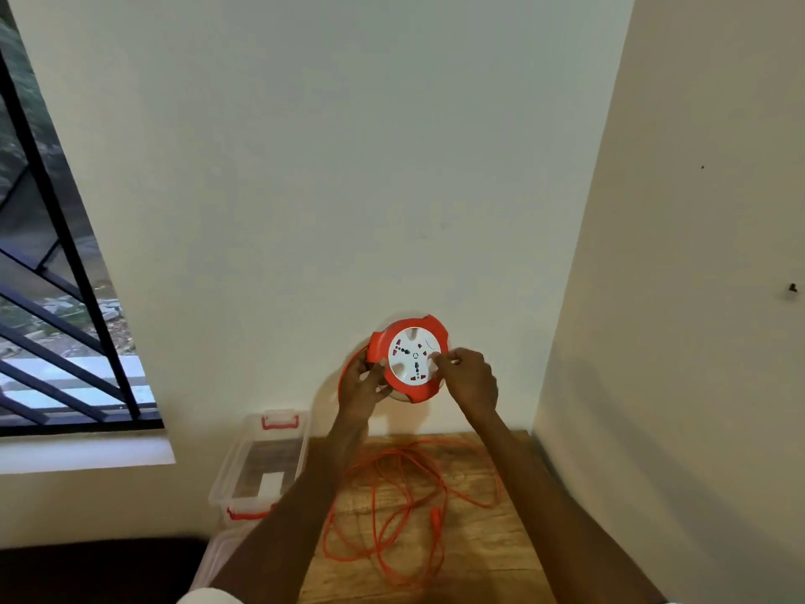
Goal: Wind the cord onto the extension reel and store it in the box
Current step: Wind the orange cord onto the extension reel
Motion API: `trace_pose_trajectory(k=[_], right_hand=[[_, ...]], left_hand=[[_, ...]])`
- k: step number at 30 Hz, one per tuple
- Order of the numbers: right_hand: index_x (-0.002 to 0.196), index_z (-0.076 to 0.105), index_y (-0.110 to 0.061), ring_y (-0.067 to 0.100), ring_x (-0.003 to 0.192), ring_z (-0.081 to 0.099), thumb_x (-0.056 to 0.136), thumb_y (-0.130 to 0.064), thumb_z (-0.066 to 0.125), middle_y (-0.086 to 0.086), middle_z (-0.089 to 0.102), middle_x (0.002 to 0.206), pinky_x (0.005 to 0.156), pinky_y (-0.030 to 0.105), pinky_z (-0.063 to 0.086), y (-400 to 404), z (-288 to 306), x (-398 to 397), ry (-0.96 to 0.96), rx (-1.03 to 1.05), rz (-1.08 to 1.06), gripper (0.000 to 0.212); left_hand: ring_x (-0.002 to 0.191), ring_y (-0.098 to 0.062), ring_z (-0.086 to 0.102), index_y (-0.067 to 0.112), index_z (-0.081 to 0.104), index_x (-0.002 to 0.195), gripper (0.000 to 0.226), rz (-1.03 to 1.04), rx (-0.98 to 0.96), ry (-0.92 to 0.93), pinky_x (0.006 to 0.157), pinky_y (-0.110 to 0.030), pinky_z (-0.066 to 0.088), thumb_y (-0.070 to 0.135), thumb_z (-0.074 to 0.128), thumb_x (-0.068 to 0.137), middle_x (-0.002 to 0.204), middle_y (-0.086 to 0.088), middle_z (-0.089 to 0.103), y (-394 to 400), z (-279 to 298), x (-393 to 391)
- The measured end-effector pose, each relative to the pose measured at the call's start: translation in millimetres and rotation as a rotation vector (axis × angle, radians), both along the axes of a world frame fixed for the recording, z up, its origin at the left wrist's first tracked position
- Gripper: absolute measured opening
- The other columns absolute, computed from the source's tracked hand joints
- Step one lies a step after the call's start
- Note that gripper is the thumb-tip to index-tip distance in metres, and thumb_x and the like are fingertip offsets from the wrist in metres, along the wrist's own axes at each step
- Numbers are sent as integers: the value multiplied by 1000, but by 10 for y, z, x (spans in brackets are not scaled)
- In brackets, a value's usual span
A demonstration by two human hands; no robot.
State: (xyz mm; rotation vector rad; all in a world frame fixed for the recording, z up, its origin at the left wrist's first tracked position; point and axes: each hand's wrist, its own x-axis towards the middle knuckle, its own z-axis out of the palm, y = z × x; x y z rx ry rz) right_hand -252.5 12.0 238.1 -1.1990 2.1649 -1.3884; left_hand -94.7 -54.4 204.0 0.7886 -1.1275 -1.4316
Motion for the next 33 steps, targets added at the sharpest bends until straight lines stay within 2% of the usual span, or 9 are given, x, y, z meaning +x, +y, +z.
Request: trace_pose_trajectory(k=[2, 5, 10, 15, 17, 20, 26, 29, 33], right_hand=[[110, 65, -34, 21, 100, 64, 92, -37, 57, -4, 64, 117, 81, 37, 55, 47, -20, -84, 557, -54, 119, 20], [129, 57, -38, 28, 114, 56, 86, -26, 70, 5, 46, 145, 85, 40, 54, 28, -3, -223, 1146, -32, 405, 46], [139, 51, -40, 32, 108, 62, 82, -11, 74, 14, 50, 143, 77, 41, 53, 50, 66, -267, 1526, -11, 591, 68], [148, 39, -43, 30, 84, 69, 94, -19, 62, 14, 40, 155, 65, 35, 51, 74, 19, -208, 1466, 58, 495, 63], [150, 37, -40, 33, 89, 70, 93, -23, 66, 14, 40, 155, 68, 35, 56, 31, 13, -173, 1399, 64, 485, 66], [152, 32, -38, 39, 107, 65, 90, -25, 71, 19, 40, 152, 79, 41, 58, -26, -18, -171, 1475, 122, 502, 75], [154, 25, -37, 38, 104, 67, 95, -32, 63, 22, 52, 140, 76, 40, 57, -95, -97, -193, 1553, 168, 411, 71], [152, 28, -40, 32, 106, 68, 96, -43, 58, 14, 58, 138, 81, 39, 57, -115, -100, -114, 1294, 181, 273, 65], [145, 42, -38, 31, 119, 61, 84, -63, 60, 3, 60, 139, 95, 43, 50, -144, -21, 61, 601, 129, 69, 67]], left_hand=[[105, -25, 66, 19, 59, 125, 31, -63, -49, -124, 66, -28, 61, 19, 66, 95, 113, 1, 67, -79, 66, 105], [97, -25, 67, 21, 61, 126, 29, -136, -123, -321, 62, -25, 59, 24, 64, 97, 109, 1, 68, -192, 163, 214], [92, -15, 68, 21, 61, 128, 31, -208, -184, -489, 61, -24, 57, 28, 62, 98, 105, 5, 69, -316, 319, 303], [98, -18, 67, 19, 58, 130, 34, -176, -193, -502, 69, -30, 60, 30, 62, 98, 112, 3, 67, -312, 328, 300], [101, -20, 67, 19, 57, 130, 35, -173, -190, -496, 70, -29, 61, 31, 61, 98, 114, 2, 67, -288, 312, 262], [104, -23, 66, 16, 57, 132, 38, -193, -190, -499, 71, -31, 61, 30, 62, 98, 119, -2, 65, -228, 300, 195], [109, -26, 67, 16, 54, 138, 43, -125, -196, -497, 75, -30, 60, 33, 61, 98, 129, -5, 63, -121, 282, 90], [113, -27, 66, 16, 53, 140, 46, -68, -176, -418, 78, -31, 61, 33, 61, 98, 133, -4, 61, -37, 215, -11], [116, -24, 64, 16, 52, 140, 47, -30, -110, -208, 89, -43, 60, 31, 63, 97, 133, -5, 62, 103, 78, -163]])
